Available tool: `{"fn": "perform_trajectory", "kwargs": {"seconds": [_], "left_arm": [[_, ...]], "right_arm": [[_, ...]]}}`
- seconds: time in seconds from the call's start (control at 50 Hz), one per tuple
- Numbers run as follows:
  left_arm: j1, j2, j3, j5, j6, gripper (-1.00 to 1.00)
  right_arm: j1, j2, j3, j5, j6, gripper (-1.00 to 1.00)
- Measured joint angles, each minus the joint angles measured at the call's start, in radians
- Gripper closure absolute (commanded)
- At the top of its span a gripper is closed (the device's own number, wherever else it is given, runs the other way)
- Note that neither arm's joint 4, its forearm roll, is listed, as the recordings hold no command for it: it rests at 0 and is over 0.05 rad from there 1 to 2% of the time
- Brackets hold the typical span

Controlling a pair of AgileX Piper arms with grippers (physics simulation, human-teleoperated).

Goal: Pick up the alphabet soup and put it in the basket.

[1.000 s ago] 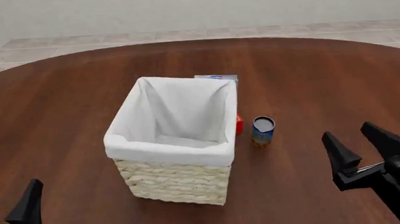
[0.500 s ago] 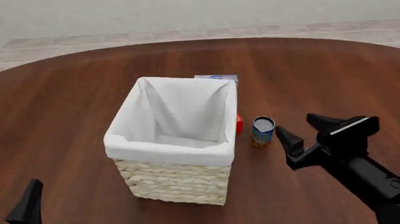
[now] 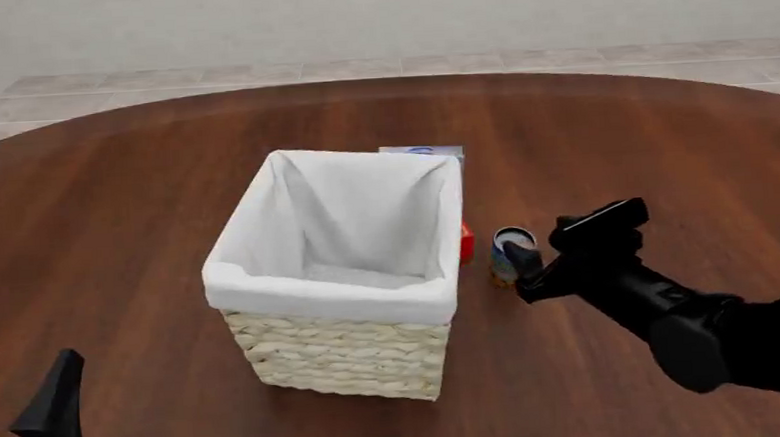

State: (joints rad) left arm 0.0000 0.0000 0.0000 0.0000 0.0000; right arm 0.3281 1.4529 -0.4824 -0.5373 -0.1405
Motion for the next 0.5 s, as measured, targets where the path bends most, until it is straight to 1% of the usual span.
{"fn": "perform_trajectory", "kwargs": {"seconds": [0.28,0.5], "left_arm": [[0.0,0.0,0.0,0.0,0.0,-1.0],[0.0,0.0,0.0,0.0,0.0,-1.0]], "right_arm": [[-0.019,0.118,-0.092,0.035,-0.048,-1.0],[-0.039,0.178,-0.146,0.057,-0.073,-1.0]]}}
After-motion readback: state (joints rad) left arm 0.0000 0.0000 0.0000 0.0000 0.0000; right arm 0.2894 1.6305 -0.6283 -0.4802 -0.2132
